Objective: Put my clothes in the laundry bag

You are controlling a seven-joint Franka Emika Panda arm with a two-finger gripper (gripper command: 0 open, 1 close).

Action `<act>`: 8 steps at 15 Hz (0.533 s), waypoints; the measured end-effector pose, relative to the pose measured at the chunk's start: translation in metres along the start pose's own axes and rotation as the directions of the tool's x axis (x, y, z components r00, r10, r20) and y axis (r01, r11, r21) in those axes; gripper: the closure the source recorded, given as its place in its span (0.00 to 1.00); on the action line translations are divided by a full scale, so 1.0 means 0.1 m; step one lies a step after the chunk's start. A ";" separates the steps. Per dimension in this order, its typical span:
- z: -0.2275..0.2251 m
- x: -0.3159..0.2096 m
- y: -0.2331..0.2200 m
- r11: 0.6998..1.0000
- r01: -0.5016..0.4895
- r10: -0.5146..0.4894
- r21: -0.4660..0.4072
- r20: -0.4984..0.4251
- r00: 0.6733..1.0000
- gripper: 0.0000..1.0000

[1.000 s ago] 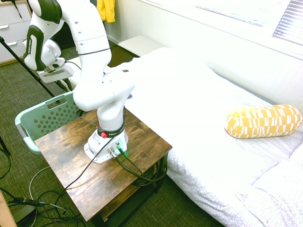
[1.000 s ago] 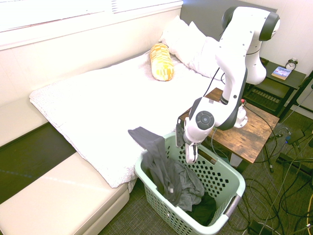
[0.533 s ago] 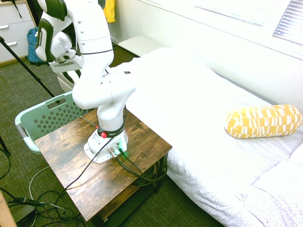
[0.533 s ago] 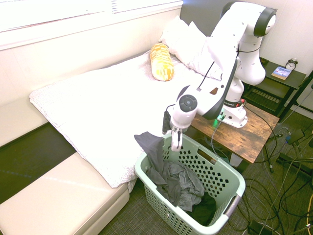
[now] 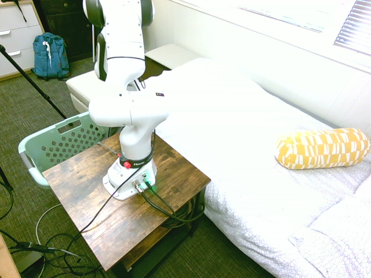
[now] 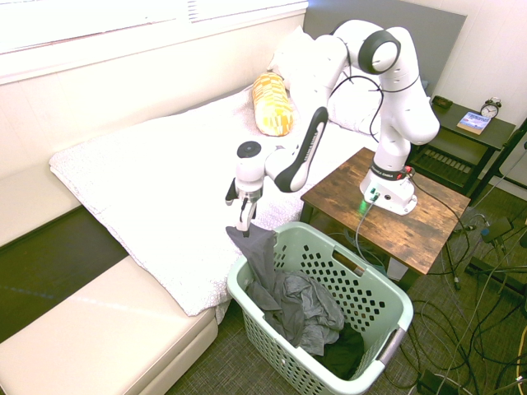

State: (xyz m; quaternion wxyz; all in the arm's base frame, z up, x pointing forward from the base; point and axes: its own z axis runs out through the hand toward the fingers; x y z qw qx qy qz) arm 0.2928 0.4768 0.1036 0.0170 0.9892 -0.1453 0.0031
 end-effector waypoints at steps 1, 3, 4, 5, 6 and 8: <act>0.20 0.18 -0.01 1.000 0.001 -0.001 -0.006 0.019 1.000 0.00; 0.55 0.38 -0.06 1.000 0.003 -0.002 -0.017 0.057 0.998 0.00; 0.69 0.41 -0.09 1.000 0.008 -0.006 -0.018 0.076 0.997 0.00; 0.81 0.41 -0.11 1.000 0.017 -0.015 -0.020 0.094 0.995 0.00; 0.91 0.40 -0.14 0.999 0.025 -0.022 -0.023 0.108 0.994 0.00; 1.00 0.41 -0.18 0.999 0.032 -0.029 -0.022 0.124 0.992 1.00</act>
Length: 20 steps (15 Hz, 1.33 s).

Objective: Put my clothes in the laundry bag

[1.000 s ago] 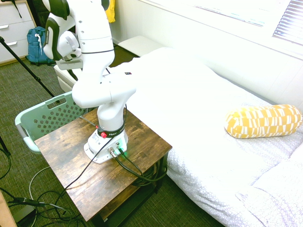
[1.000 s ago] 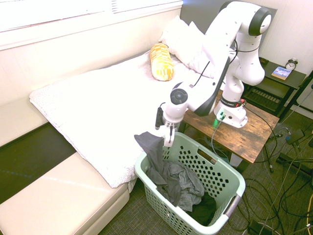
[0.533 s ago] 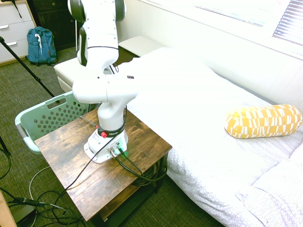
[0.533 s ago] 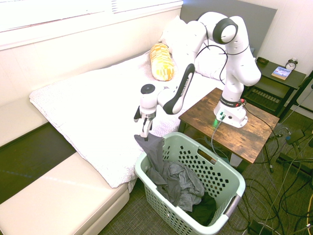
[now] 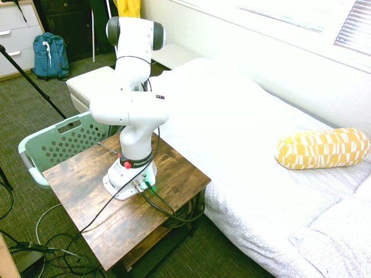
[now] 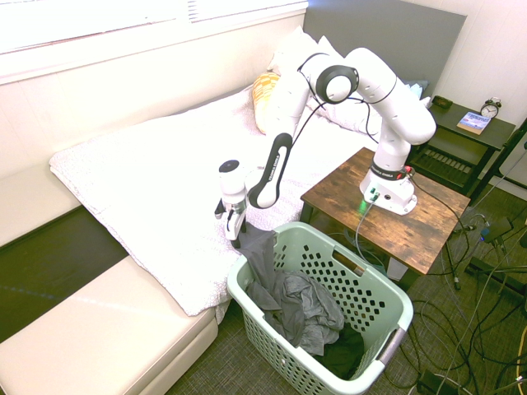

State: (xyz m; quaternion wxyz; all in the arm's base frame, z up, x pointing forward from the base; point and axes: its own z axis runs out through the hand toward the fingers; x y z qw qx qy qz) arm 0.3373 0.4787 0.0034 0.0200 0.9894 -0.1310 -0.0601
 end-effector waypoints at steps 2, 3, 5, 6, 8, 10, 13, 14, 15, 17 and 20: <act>-0.01 0.01 -0.01 1.000 0.004 -0.004 0.002 0.009 1.000 1.00; -0.01 0.01 -0.01 1.000 0.003 -0.003 0.003 0.011 1.000 1.00; -0.01 0.01 -0.02 1.000 -0.001 0.001 0.006 0.016 1.000 1.00; -0.01 0.01 -0.02 1.000 -0.002 0.002 0.007 0.017 1.000 1.00; -0.02 0.00 -0.03 1.000 -0.003 0.003 0.013 0.020 1.000 1.00; -0.02 -0.01 -0.04 1.000 -0.003 0.002 0.018 0.022 1.000 1.00; -0.02 -0.03 -0.05 1.000 -0.005 0.004 0.024 0.025 1.000 1.00; -0.02 -0.04 -0.06 1.000 -0.006 0.005 0.026 0.025 1.000 1.00; -0.03 -0.03 -0.06 1.000 -0.007 0.006 0.028 0.025 1.000 1.00; -0.04 -0.03 -0.06 0.999 -0.009 0.009 0.031 0.025 1.000 1.00; -0.04 -0.04 -0.07 0.999 -0.012 0.012 0.033 0.027 1.000 1.00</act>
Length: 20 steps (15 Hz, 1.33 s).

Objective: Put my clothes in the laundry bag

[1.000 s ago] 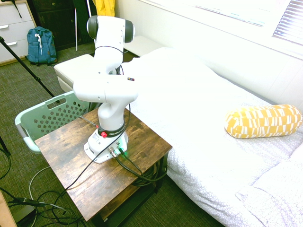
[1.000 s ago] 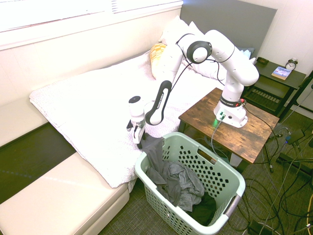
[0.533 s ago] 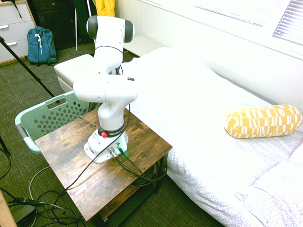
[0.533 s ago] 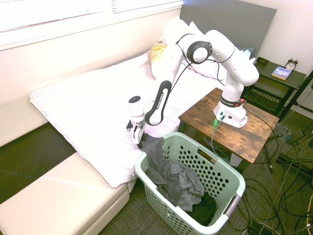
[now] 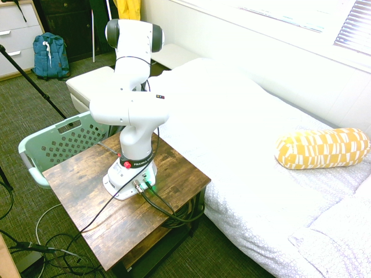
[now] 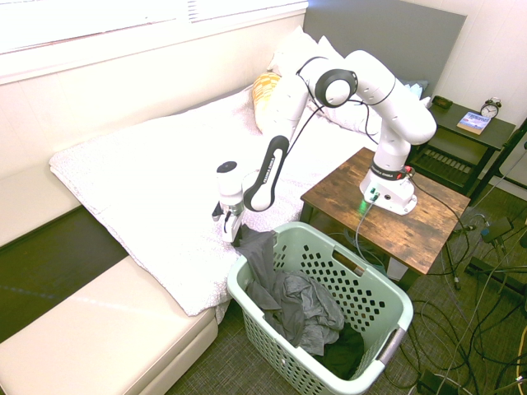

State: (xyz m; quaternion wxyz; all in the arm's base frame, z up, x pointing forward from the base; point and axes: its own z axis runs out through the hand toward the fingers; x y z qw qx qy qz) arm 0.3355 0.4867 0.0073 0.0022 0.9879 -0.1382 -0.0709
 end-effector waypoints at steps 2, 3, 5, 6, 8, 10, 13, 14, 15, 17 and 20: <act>-0.01 -0.01 -0.01 1.000 0.002 -0.002 0.001 -0.001 1.000 1.00; -0.02 -0.01 -0.01 1.000 0.002 -0.002 0.003 -0.004 1.000 1.00; -0.11 -0.01 -0.01 1.000 0.002 -0.002 0.007 -0.020 1.000 1.00; -0.22 -0.05 0.00 1.000 -0.001 0.002 0.019 -0.042 0.999 1.00; -0.61 -0.31 0.02 0.999 0.008 -0.003 0.044 -0.110 0.994 1.00; -0.96 -0.91 0.05 0.997 0.049 -0.038 0.057 -0.176 0.984 1.00; -1.22 -2.01 0.38 0.990 0.132 -0.118 0.040 -0.247 0.962 1.00; -1.21 -2.28 0.54 0.988 0.154 -0.142 0.027 -0.260 0.955 1.00; -1.17 -2.49 0.65 0.986 0.168 -0.158 0.015 -0.269 0.950 1.00; -1.07 -2.73 0.75 0.982 0.187 -0.182 -0.008 -0.276 0.944 1.00; -0.85 -2.90 0.80 0.976 0.210 -0.216 -0.052 -0.274 0.937 0.00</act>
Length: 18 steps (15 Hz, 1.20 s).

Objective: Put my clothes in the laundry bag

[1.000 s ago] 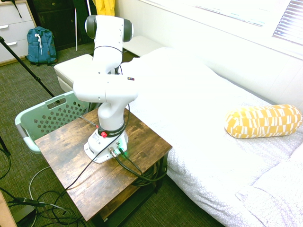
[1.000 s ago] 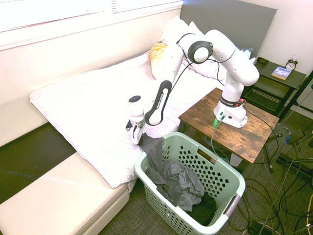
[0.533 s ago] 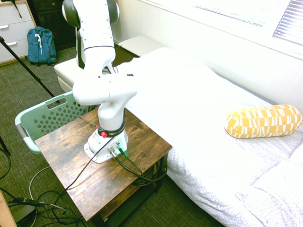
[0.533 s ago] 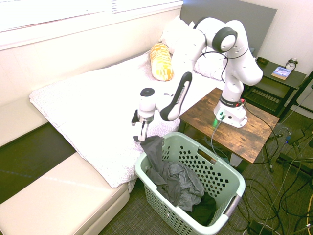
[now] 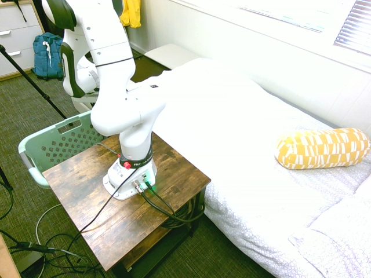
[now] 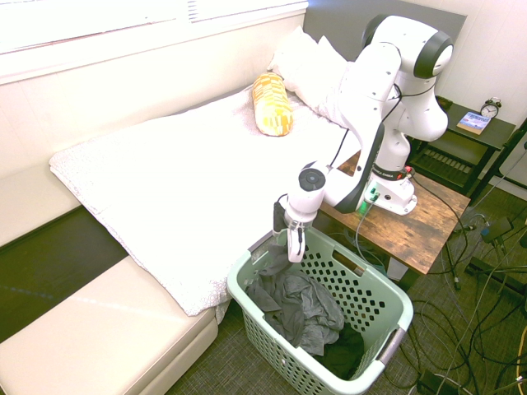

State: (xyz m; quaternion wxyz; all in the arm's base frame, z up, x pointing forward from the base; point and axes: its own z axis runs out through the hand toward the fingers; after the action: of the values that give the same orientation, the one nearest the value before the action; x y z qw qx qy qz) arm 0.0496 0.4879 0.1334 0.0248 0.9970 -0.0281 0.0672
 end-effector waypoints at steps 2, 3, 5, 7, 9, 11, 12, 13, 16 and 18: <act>0.06 -0.05 -0.06 1.000 0.009 -0.009 -0.012 -0.001 1.000 0.00; 0.06 -0.05 -0.09 1.000 0.010 -0.010 -0.013 -0.003 1.000 0.00; 0.04 -0.04 -0.14 1.000 0.008 -0.008 -0.011 -0.006 1.000 0.00; 0.02 -0.06 -0.17 1.000 0.008 -0.008 -0.014 -0.008 1.000 0.00; 0.02 -0.04 -0.19 1.000 0.000 0.000 -0.021 -0.012 1.000 0.00; 0.01 0.20 -0.28 0.999 -0.017 0.014 -0.047 -0.063 0.998 0.00; -0.04 0.47 -0.34 0.997 -0.039 0.032 -0.060 -0.106 0.994 0.00; -0.12 0.78 -0.39 0.996 -0.070 0.060 -0.063 -0.147 0.987 0.00; -0.46 1.87 -0.31 0.983 -0.177 0.164 -0.043 -0.222 0.961 0.00; -0.59 2.63 0.07 0.964 -0.262 0.244 -0.045 -0.249 0.937 0.00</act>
State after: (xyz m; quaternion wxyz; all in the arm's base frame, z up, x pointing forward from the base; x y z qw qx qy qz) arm 0.3018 0.4700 0.2280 0.0575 0.9678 -0.1555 0.1893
